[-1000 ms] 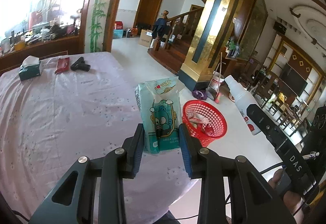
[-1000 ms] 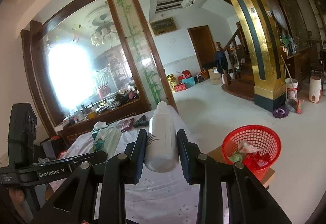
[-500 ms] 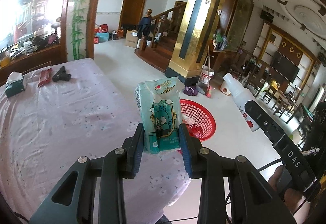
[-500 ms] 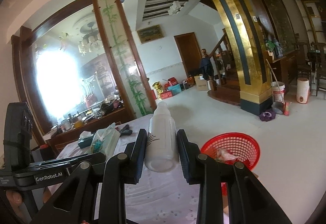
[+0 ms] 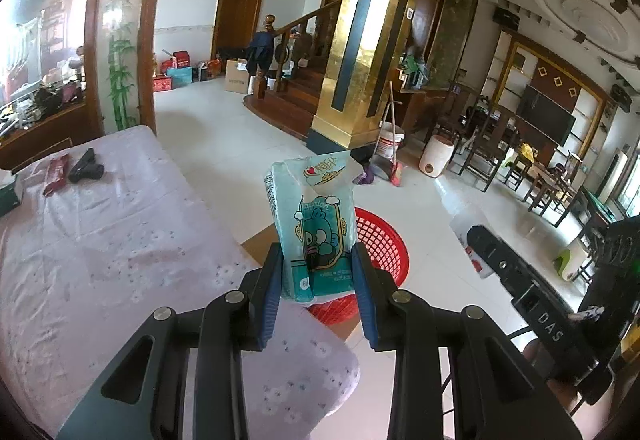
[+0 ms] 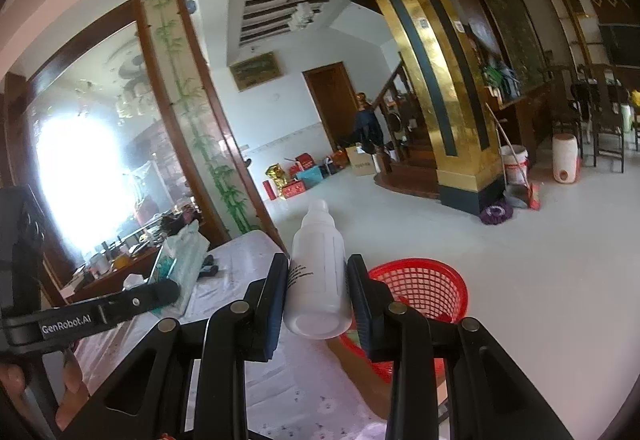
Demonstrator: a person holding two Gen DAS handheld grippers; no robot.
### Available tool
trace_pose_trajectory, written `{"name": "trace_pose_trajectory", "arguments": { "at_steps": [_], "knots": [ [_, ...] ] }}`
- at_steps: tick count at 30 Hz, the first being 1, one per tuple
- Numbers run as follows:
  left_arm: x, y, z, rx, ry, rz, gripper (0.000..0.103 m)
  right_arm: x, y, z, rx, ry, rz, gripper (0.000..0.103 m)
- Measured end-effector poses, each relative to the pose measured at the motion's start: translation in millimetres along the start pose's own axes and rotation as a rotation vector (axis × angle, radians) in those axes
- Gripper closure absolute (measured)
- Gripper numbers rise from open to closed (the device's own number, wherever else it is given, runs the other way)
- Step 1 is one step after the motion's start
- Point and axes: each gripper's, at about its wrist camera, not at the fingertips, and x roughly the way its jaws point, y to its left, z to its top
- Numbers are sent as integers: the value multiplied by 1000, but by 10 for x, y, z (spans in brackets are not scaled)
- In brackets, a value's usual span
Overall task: Collect trash
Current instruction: 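Carry the wet-wipe packet and spray bottle with both tools over the red wastebasket, then open the left tool dropping the packet while the right tool drops the spray bottle into the basket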
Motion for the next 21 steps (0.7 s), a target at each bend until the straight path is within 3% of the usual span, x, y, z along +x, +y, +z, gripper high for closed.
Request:
{"name": "trace_pose_trajectory", "arguments": {
  "at_steps": [21],
  "knots": [
    [1231,-219,82,46,118,-76,70,688,-676,-44,98,96,-83,71]
  ]
}}
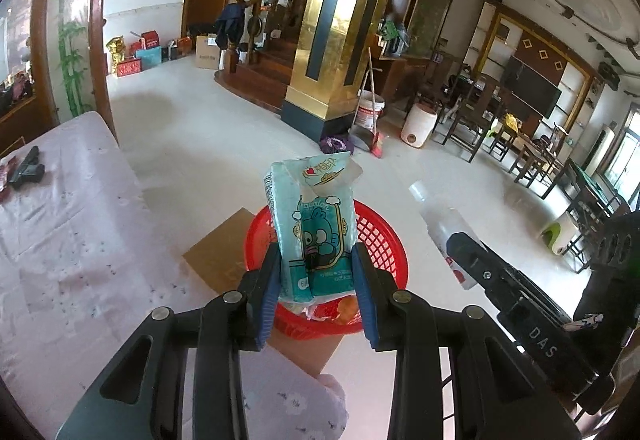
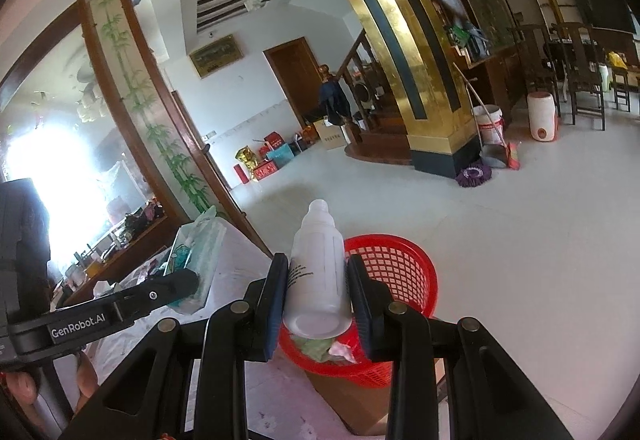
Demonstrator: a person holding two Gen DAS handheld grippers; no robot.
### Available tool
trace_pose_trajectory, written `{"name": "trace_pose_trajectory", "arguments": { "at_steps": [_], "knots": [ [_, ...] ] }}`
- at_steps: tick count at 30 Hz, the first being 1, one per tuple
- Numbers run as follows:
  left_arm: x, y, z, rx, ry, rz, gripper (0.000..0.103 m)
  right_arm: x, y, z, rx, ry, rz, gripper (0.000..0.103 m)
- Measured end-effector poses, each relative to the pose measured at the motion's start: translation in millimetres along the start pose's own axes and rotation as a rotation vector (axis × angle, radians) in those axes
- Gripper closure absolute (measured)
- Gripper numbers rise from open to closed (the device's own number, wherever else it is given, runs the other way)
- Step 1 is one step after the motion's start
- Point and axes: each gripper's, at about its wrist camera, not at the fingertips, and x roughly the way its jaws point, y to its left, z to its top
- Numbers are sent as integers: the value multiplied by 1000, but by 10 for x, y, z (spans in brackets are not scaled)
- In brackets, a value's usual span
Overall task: Collect trash
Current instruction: 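Open the left tool dropping the packet while the right tool drops the spray bottle into the basket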
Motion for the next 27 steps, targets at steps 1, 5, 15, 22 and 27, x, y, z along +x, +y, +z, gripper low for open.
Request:
{"name": "trace_pose_trajectory", "arguments": {
  "at_steps": [1,5,15,22,27],
  "knots": [
    [39,-3,6,-1,5,-4,70,27,-12,-6,3,5,-4,71],
    [290,39,25,-17,47,-34,70,233,-113,-11,15,39,-20,71],
    [790,186,31,-52,143,-45,70,631,-315,-72,36,112,-54,71],
    [957,235,21,-70,171,-47,54,769,-392,-92,48,144,-47,67],
    [895,253,7,-70,154,-38,43,838,-388,8,44,126,-39,53]
  ]
}}
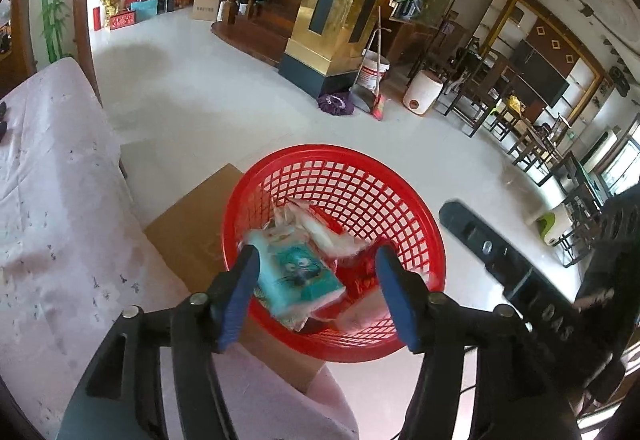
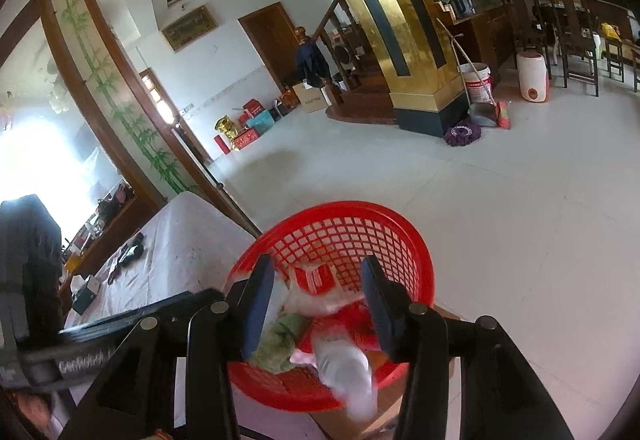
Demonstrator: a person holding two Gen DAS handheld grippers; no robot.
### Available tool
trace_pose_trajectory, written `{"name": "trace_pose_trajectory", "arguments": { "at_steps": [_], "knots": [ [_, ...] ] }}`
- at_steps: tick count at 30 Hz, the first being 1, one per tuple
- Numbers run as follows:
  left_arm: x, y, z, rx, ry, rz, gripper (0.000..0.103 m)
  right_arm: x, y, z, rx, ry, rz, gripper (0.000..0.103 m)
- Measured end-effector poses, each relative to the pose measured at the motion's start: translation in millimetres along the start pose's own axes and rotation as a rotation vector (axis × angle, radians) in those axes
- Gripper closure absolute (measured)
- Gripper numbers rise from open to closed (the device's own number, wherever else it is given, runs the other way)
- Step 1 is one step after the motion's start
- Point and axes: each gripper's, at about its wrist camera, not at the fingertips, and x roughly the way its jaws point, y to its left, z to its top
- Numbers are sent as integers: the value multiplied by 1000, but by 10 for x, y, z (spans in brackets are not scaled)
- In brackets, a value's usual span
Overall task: Collect trash
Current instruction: 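Open the left tool dropping the packet while the right tool drops the spray bottle into the basket, then pull both open tools back from the wastebasket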
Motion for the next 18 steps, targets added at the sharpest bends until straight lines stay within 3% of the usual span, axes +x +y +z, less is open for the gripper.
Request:
{"name": "trace_pose_trajectory", "arguments": {
  "at_steps": [6,10,14,18],
  "knots": [
    [-243,113,-103,-15,-41,29,35,-195,80,53,-16,-27,26,52],
    [-514,157,-252,-34,-81,58,34,-456,249,-25,-50,-56,19,38],
    [-887,133,-407,-43,-163,122,19,-768,437,-156,-94,-86,1,31],
    [-1189,69,-554,-40,-201,159,19,-1076,610,-279,-121,-104,-6,22]
  ]
}}
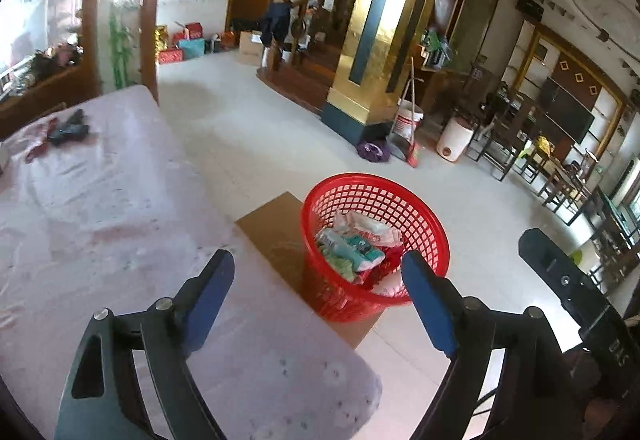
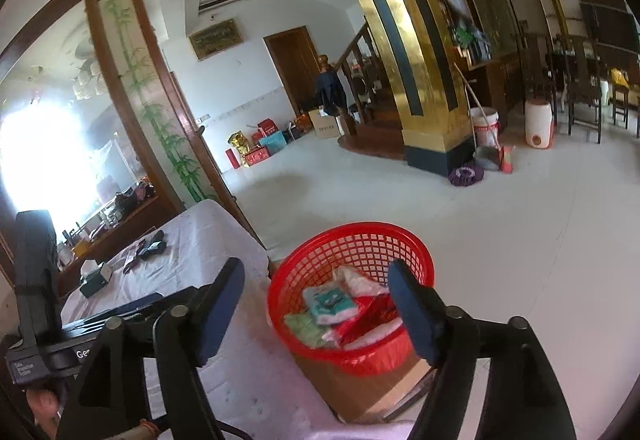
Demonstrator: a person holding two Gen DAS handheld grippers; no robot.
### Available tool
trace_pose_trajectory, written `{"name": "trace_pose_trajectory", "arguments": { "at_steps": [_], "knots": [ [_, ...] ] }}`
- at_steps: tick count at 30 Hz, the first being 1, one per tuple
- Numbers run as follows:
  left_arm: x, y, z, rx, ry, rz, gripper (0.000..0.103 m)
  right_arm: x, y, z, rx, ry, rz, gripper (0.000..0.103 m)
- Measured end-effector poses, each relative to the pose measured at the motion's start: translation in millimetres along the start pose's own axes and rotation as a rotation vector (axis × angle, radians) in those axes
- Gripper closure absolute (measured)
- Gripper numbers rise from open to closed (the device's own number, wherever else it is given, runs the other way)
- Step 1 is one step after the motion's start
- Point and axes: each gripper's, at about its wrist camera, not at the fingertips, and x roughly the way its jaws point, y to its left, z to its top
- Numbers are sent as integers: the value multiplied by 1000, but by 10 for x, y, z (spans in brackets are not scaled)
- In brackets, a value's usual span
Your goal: Collect trash
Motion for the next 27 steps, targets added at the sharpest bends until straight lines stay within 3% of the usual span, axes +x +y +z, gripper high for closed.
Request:
{"name": "trace_pose_trajectory", "arguments": {
  "at_steps": [7,12,27],
  "knots": [
    [-497,-104,-183,43,-82,79,14,-423,244,-102,-51,-25,-13,19],
    [-755,-118,-297,54,-123,94,12,-619,338,-157,-77,-30,-32,19],
    [-885,-148,-373,77,-124,102,12,-734,378,-269,-104,-7,-57,18]
  ]
}}
